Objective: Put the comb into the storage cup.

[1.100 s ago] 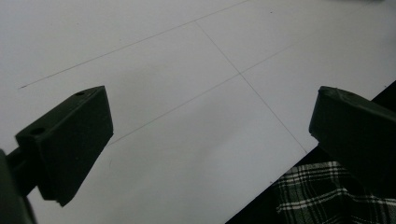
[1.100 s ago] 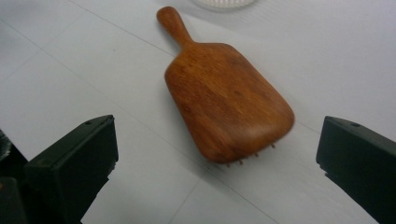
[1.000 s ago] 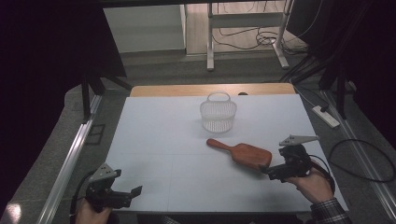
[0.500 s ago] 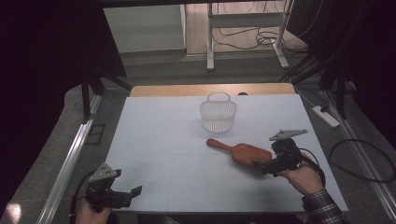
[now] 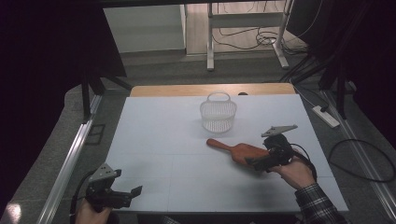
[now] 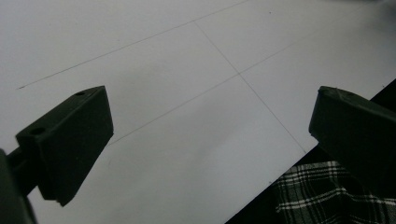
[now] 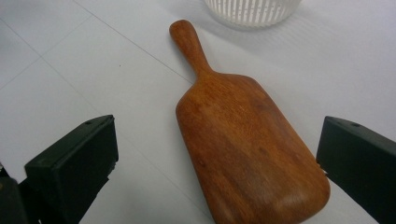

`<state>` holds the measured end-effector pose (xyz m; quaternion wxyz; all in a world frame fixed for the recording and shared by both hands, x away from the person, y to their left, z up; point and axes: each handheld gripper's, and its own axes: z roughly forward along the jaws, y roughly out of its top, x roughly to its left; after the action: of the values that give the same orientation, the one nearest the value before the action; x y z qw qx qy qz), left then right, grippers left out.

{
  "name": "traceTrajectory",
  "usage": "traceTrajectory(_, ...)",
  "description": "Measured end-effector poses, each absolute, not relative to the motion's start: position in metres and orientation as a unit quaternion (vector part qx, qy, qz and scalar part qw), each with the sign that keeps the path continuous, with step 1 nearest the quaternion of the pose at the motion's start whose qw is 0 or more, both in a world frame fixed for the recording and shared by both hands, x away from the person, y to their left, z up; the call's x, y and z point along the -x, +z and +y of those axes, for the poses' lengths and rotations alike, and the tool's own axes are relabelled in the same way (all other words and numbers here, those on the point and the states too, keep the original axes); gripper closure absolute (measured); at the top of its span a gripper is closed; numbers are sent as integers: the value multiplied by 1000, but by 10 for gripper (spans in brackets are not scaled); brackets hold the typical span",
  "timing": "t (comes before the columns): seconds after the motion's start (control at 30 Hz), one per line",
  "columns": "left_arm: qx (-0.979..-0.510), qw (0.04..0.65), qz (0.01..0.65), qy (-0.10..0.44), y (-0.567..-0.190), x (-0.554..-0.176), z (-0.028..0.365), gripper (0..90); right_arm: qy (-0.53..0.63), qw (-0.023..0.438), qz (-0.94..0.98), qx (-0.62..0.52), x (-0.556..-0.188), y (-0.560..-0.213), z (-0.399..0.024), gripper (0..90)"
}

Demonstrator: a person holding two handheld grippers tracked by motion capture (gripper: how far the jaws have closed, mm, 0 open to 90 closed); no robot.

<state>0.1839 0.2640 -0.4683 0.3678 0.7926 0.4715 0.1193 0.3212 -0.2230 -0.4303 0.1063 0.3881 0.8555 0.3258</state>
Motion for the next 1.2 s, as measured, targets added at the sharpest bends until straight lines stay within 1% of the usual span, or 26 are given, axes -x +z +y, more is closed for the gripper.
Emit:
traceTrajectory(0.77, -795, 366, 470, 117, -468, -185, 264, 7, 299, 90, 860, -405, -354, -439, -207, 0)
traceTrajectory(1.2, -794, 367, 470, 115, -469, -185, 264, 8, 268, 92, 867, -410, -369, -440, -191, 0)
